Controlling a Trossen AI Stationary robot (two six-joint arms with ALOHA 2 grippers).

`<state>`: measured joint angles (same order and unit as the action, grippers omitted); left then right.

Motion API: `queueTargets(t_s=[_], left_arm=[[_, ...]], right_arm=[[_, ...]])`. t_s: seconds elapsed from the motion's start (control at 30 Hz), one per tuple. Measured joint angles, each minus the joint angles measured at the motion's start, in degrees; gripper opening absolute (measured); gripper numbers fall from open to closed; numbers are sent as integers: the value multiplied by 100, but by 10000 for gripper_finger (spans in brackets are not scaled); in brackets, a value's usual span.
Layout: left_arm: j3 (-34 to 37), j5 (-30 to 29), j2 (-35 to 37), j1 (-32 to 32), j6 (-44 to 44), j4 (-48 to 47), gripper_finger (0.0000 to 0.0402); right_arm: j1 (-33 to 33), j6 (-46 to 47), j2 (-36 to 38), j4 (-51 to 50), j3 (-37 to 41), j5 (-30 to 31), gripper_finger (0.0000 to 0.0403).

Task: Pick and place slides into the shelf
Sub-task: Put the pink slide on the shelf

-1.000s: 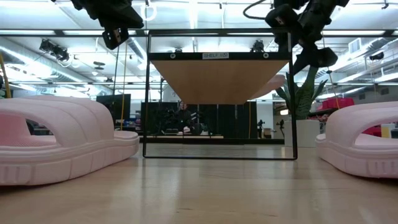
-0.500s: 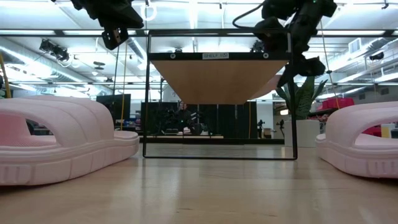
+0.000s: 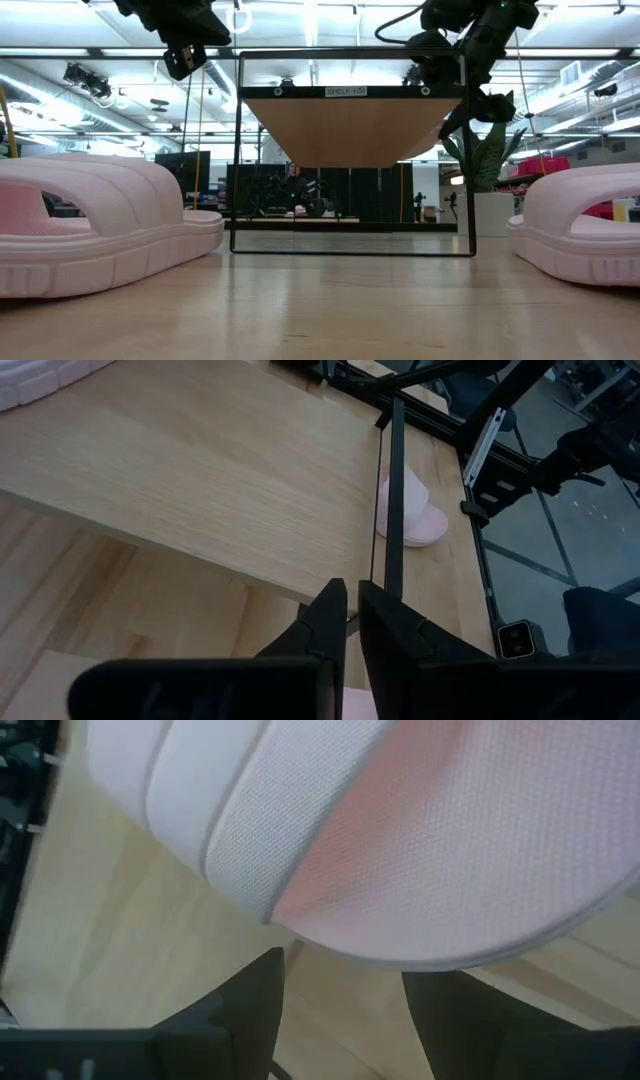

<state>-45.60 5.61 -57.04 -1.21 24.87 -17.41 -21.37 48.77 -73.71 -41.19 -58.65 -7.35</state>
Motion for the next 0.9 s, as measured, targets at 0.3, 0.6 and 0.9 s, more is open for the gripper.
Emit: queueTargets(t_s=[0.3, 0.6, 0.9], left_arm=[[0, 0, 0, 0, 1, 0, 39], [0, 0, 0, 1, 1, 0, 30], [0, 0, 0, 0, 3, 0, 37]], right_arm=[[0, -39, 0, 11, 0, -20, 210], [-74, -39, 0, 11, 0, 56, 210], [-59, -35, 2, 11, 0, -100, 210]])
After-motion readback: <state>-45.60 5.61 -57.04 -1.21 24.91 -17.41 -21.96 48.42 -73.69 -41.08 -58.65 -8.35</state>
